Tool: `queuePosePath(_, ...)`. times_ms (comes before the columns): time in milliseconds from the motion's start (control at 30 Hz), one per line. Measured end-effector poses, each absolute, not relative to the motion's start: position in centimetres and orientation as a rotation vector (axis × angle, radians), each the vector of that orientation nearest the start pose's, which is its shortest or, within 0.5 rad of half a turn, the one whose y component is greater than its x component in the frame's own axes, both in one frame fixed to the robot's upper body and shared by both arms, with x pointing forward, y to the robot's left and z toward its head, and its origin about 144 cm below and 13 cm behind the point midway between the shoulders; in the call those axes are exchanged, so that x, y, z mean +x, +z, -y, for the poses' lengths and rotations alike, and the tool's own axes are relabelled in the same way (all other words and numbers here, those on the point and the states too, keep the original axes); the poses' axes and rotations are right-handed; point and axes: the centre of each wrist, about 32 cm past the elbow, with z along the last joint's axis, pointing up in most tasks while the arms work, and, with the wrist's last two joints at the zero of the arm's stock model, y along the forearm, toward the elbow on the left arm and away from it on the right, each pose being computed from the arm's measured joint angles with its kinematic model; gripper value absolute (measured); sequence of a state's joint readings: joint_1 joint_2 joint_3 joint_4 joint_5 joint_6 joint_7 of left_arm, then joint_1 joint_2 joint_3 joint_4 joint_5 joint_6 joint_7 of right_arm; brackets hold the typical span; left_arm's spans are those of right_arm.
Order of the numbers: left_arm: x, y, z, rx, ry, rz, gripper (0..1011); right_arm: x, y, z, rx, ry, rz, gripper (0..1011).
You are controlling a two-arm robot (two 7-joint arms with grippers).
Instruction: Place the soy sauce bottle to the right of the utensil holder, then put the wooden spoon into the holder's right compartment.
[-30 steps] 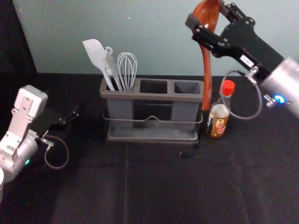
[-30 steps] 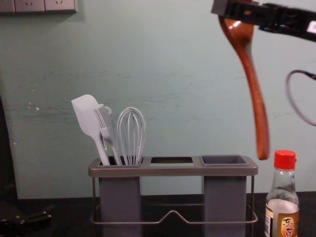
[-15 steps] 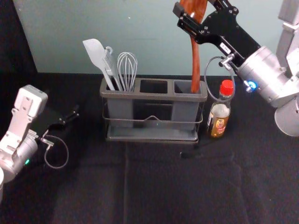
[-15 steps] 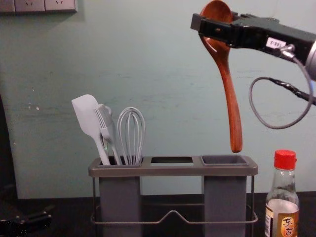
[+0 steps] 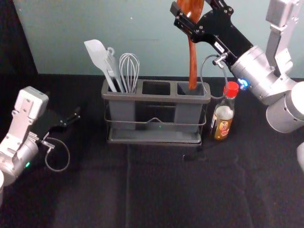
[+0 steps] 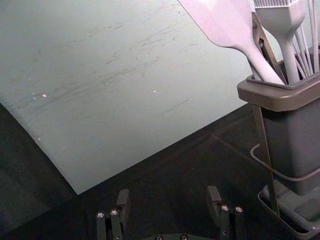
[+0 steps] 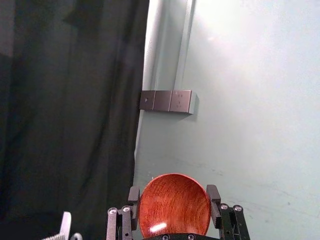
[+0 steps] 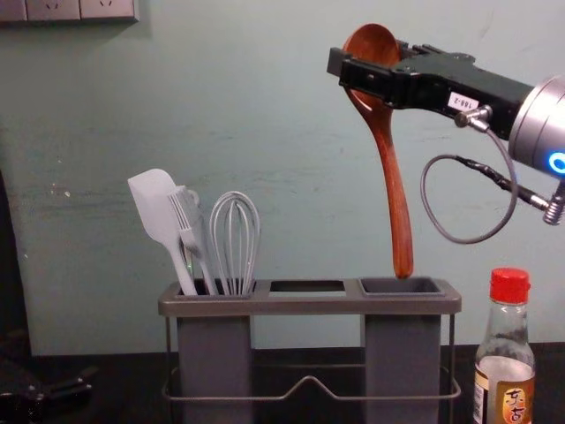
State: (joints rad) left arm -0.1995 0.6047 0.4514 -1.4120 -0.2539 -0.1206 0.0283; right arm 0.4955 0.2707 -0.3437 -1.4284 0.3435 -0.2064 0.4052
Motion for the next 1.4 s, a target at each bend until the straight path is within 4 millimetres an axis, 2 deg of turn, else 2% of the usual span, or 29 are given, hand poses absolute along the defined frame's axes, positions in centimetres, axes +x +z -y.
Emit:
queuePosePath(633, 48.9, 114.0, -31.0, 0.304, 1.248, 0.285, 1005, 57.8, 124.8, 21.5, 0.220, -0.842, 0.373, 820)
queuePosePath(1067, 48.9, 114.0, -31.0, 0.304, 1.248, 0.285, 1005, 56.8, 122.4, 22.0, 0.188, -0.836, 0.335, 820)
queuePosePath(1400, 48.9, 114.0, -31.0, 0.304, 1.248, 0.285, 1005, 55.8, 121.5, 22.5, 0.179, -0.838, 0.330, 820)
